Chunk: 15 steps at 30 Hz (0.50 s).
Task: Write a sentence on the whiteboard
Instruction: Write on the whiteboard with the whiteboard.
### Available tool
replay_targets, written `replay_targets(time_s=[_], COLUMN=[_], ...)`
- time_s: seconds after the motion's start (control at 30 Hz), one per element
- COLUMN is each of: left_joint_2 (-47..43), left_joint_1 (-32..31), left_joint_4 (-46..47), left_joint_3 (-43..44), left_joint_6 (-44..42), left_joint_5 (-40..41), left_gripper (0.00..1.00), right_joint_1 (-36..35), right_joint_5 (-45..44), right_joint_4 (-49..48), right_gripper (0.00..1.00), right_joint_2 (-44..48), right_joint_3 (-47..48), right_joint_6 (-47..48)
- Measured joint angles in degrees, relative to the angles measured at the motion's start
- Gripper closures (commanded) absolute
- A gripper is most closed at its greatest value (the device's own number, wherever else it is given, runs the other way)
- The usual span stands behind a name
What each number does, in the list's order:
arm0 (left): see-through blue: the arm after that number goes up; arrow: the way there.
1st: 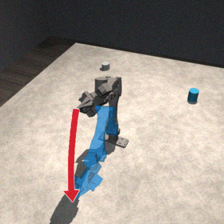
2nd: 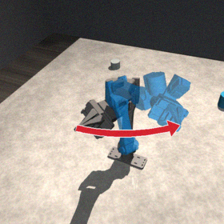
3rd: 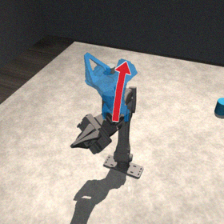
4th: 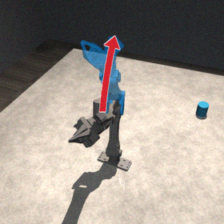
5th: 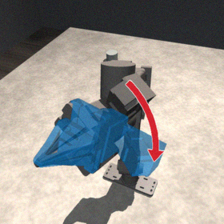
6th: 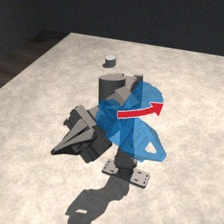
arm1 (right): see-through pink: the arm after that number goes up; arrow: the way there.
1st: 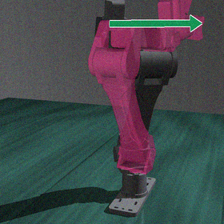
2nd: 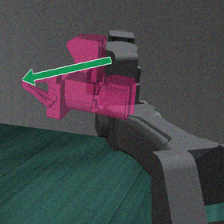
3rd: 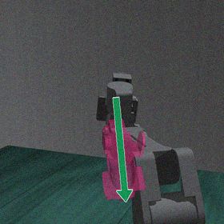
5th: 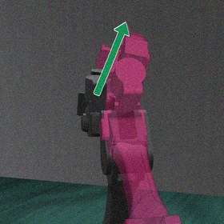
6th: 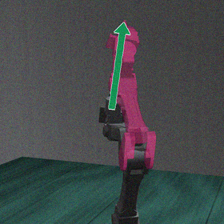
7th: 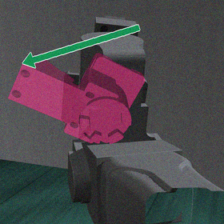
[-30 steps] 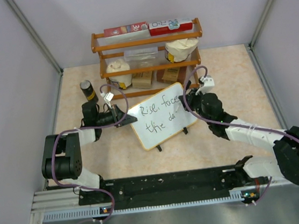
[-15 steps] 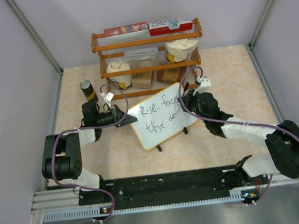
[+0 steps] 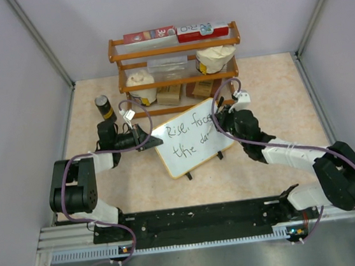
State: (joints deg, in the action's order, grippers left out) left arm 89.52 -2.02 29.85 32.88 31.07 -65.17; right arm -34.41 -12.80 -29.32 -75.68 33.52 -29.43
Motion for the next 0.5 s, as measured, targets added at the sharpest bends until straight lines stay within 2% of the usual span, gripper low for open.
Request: replay_targets(time_s=[0.5], left_joint_2=[0.00], left_joint_1=[0.00], left_joint_4=[0.00], left_joint_3=[0.00], left_joint_6=[0.02], left_joint_5=[0.00], left_gripper=[1.00], right_joint_1=[0.00], right_joint_5=[-0.61], right_joint_4=[-2.19], right_gripper=[1.00], right_joint_2=[-1.09], right_joint_3=[-0.92], right_joint_6=[-0.48])
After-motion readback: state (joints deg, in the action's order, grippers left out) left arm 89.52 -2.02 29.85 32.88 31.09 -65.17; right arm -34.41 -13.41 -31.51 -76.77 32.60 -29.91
